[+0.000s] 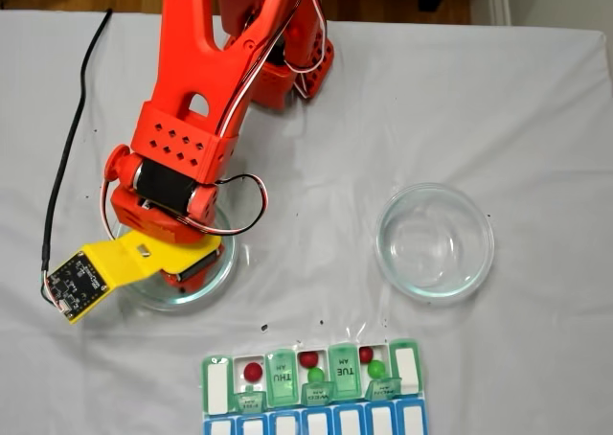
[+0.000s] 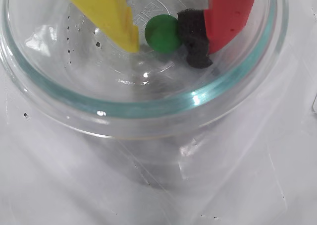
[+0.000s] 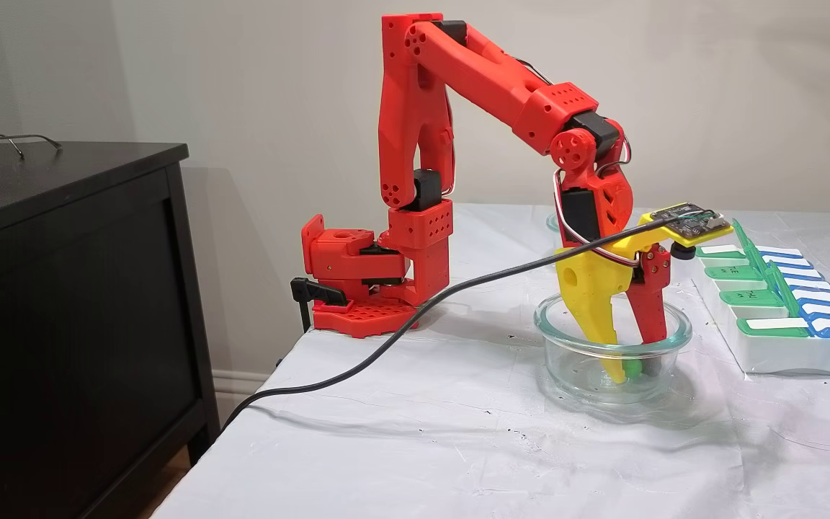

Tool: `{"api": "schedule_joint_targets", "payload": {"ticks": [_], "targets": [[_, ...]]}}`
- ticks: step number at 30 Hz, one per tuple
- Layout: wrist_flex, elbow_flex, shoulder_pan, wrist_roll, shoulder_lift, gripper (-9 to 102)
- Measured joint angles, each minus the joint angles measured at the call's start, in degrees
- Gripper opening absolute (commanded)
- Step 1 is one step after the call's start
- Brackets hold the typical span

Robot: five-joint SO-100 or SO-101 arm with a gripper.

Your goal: Sort medicines into box.

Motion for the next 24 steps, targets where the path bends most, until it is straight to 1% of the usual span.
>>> {"api": "schedule_joint_targets", "payload": {"ticks": [13, 18, 24], "targets": [[2.29, -0.62, 0.00, 0.00, -0.09, 16], [2.29, -0.88, 0.09, 0.00, -0.44, 7], [2.29, -1.76, 0.09, 0.00, -0.88, 3]]}}
